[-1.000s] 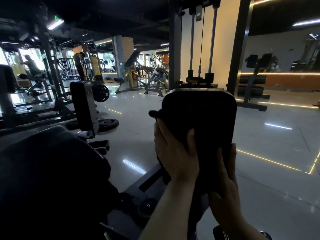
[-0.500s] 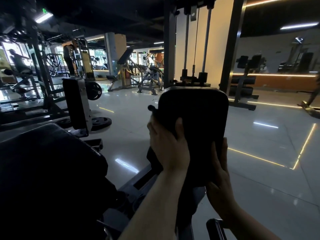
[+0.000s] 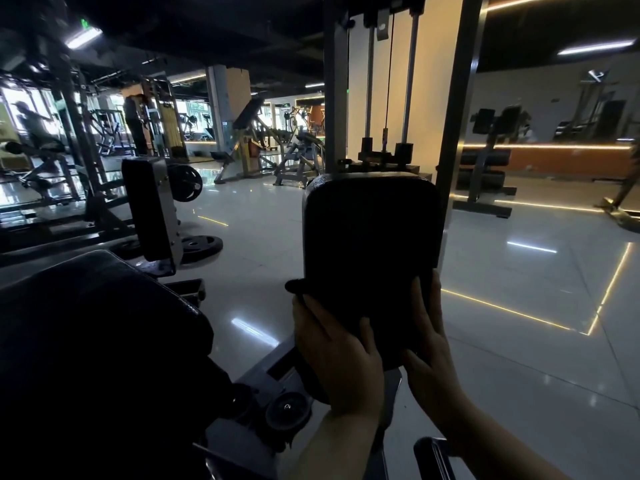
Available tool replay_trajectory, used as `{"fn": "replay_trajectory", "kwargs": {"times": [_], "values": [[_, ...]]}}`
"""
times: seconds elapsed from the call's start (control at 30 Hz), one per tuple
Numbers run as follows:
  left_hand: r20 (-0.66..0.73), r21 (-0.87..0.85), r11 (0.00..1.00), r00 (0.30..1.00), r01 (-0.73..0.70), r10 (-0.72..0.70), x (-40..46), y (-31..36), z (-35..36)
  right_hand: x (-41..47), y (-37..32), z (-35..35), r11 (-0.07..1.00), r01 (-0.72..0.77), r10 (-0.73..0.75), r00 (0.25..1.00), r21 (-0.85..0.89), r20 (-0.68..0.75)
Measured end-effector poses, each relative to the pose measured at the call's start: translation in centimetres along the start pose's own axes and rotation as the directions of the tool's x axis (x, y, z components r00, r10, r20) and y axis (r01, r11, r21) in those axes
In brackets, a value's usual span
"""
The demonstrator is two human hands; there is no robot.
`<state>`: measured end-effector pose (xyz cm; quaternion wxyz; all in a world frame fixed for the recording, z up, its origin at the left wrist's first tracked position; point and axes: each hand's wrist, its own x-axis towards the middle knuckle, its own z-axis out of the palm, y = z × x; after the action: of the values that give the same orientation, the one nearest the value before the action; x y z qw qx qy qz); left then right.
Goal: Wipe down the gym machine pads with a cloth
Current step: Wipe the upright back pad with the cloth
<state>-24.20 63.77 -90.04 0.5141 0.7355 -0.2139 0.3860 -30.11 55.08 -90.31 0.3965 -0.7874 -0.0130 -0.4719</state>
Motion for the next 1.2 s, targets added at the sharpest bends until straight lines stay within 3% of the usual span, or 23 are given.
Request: {"fn": "replay_trajectory", "kwargs": {"times": [0.3,0.47,0.63,0.77,1.0,1.2], "values": [[-0.104,-0.205,0.979,0.995,-0.017,-0.005,8.9,3.5,-1.1,-0.1,-0.9,-0.2,0.993,-0.054,0.058,0.998,-0.101,0.038],[-0.061,-0.190,0.982,0.998,-0.006,-0.006,4.2,0.7,-0.3,-0.4,-0.4,0.0,0.994,-0.028,0.029,1.000,-0.106,0.006],[0.051,-0.293,0.945,0.990,0.143,-0.134,-1.1,-2.1,1.1,-0.9,-0.4,0.0,0.994,-0.032,0.032,0.999,-0.101,-0.001],[0.080,-0.271,0.936,0.974,0.226,-0.212,-1.7,-1.3,0.9,-0.9,-0.7,-0.4,0.995,-0.053,0.055,0.998,-0.090,0.022],[-0.050,-0.273,0.962,0.998,0.027,-0.042,7.5,3.3,-0.6,-0.9,0.1,-0.6,1.000,-0.010,0.011,1.000,-0.020,0.023],[-0.093,-0.155,0.987,0.994,0.046,-0.061,3.1,1.5,0.5,-0.4,0.4,-0.6,0.997,0.002,0.001,0.999,-0.083,0.042]]}}
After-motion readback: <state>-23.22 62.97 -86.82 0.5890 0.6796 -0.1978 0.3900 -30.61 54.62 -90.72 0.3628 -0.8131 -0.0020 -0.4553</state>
